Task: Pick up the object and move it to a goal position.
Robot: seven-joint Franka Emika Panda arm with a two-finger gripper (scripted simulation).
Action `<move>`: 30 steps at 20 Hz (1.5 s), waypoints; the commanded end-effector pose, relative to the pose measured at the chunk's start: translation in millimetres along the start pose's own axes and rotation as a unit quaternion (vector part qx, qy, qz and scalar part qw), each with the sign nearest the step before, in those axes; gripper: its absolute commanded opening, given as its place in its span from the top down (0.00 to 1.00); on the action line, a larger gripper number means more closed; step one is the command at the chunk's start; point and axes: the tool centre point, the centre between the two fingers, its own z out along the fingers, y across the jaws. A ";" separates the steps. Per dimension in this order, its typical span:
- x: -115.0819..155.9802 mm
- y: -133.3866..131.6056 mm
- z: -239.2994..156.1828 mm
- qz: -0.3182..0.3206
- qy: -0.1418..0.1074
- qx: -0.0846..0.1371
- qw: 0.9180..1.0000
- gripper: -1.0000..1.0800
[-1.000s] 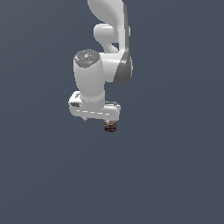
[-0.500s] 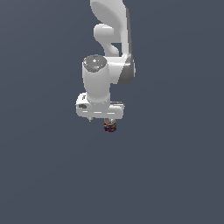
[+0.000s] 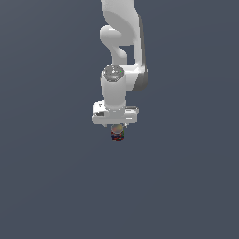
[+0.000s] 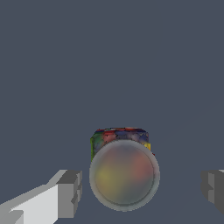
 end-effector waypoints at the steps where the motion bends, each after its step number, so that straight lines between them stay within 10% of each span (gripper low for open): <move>1: -6.5 -5.0 5.2 -0.010 -0.001 0.001 1.000 0.04; 25: -11.9 -8.8 59.0 -0.016 -0.002 0.001 1.000 0.04; 26: -11.9 -8.8 59.0 -0.016 -0.002 0.001 1.000 1.00; 30: -11.9 -8.8 59.0 -0.016 -0.002 0.001 1.000 1.00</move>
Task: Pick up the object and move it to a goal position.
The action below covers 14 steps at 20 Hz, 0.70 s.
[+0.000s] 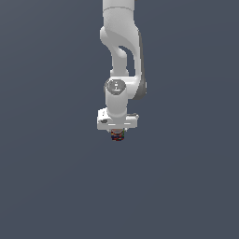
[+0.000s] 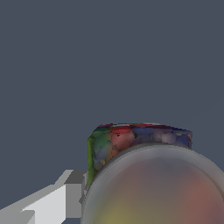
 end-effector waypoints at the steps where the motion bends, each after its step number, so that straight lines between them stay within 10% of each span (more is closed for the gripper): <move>1: 0.6 -0.2 1.0 0.000 0.000 0.000 1.000 1.00; 14: -1.6 8.1 -16.8 0.000 0.000 0.000 1.000 1.00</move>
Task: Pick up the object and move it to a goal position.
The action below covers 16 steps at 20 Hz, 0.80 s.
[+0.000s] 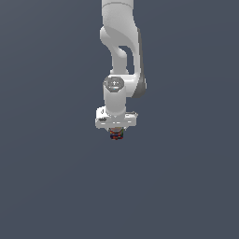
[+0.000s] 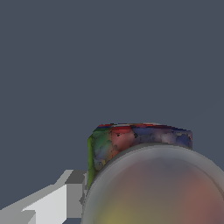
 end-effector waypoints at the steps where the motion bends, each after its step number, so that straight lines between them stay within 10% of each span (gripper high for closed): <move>1: 0.4 5.1 -11.6 0.000 0.002 0.000 1.000 1.00; 16: -11.5 66.9 -140.9 0.000 0.002 0.000 1.000 1.00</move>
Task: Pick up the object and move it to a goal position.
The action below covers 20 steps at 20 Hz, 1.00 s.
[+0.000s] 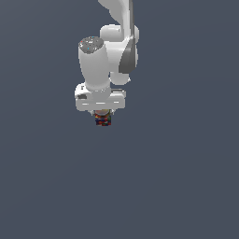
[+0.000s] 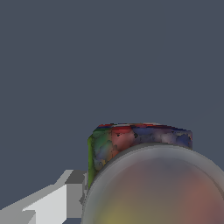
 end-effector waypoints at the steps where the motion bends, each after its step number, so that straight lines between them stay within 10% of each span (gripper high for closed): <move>1: -1.8 13.1 -29.0 0.000 0.002 0.000 1.000 1.00; 20: -7.8 80.2 -166.8 0.000 0.002 -0.001 1.000 1.00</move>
